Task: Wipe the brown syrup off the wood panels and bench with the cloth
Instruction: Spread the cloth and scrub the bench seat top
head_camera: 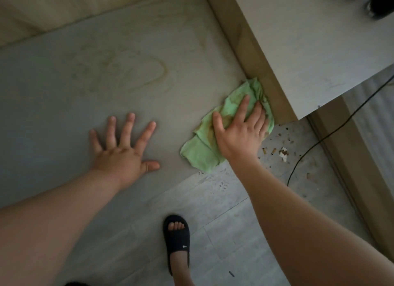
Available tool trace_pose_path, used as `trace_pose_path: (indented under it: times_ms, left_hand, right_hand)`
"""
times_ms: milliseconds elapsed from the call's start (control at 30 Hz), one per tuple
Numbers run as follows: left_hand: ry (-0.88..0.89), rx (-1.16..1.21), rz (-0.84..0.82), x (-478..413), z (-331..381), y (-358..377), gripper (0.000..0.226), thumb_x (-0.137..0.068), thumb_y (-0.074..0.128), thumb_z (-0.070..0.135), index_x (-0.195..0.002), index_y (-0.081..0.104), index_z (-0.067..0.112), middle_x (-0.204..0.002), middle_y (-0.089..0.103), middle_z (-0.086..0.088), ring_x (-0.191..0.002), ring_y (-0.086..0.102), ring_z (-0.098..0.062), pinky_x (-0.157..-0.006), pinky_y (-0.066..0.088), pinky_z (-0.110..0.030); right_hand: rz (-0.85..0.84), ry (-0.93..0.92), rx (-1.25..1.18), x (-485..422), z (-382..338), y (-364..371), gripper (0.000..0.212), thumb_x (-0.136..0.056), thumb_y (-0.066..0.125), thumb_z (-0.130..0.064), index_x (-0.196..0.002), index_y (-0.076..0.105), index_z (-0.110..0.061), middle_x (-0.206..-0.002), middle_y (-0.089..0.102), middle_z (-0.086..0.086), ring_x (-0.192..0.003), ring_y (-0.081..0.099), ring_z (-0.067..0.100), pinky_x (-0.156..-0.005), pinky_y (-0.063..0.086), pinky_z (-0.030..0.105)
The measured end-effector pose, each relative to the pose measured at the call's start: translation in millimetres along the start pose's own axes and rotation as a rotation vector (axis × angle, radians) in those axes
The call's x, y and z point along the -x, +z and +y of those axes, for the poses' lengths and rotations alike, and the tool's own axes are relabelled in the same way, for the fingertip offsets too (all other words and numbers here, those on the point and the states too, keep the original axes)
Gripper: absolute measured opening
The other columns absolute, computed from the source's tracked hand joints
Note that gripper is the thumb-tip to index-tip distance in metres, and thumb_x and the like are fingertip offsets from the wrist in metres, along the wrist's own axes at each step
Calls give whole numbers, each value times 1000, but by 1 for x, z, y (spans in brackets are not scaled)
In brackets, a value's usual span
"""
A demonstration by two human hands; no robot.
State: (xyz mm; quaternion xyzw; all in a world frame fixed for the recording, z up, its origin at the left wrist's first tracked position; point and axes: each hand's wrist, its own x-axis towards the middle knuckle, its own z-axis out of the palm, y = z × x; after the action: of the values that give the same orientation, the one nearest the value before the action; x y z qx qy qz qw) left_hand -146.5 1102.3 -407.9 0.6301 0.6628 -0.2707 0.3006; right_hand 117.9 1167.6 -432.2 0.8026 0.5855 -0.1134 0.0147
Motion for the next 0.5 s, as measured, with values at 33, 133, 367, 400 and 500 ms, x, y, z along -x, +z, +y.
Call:
trace_pose_path:
  times_ms: [33, 133, 367, 400, 500]
  left_hand:
    - [0, -3, -11, 0, 0, -1, 93, -85, 26, 88, -123, -54, 58, -145, -59, 4, -148, -37, -41, -117, -12, -73]
    - [-8, -12, -37, -2, 1, 0, 94, -84, 25, 89, -124, -54, 58, -133, -65, 6, -147, -39, -41, -116, -13, -73]
    - [-7, 3, -55, -7, 0, 3, 96, -85, 26, 88, -122, -57, 55, -131, -69, 6, -143, -44, -42, -112, -17, -75]
    - [-6, 8, -52, -7, 0, 4, 97, -85, 27, 88, -121, -58, 55, -130, -69, 6, -143, -45, -42, -112, -18, -75]
    - [12, 20, -39, -7, -1, 4, 97, -85, 28, 88, -118, -58, 55, -128, -69, 7, -143, -45, -42, -111, -19, -75]
  right_hand:
    - [-7, 35, -30, -4, -7, 1, 101, -91, 25, -84, -166, -4, -22, -169, 8, 21, -158, 5, 35, -128, -4, 50]
    - [-26, 142, -108, -26, -38, 0, 109, -87, 26, -86, -166, -5, -17, -169, 8, 23, -157, 4, 37, -127, -4, 51]
    - [21, 57, -100, -73, -90, 1, 114, -84, 31, -84, -165, 0, -10, -168, 11, 25, -156, 9, 39, -127, 1, 50]
    - [16, -11, -80, -80, -96, 0, 114, -84, 32, -85, -166, 1, -12, -169, 11, 24, -157, 9, 38, -127, 2, 50]
    - [-14, -233, -14, -98, -96, -5, 107, -86, 33, -84, -166, 2, -20, -172, 5, 18, -158, 6, 35, -128, 3, 49]
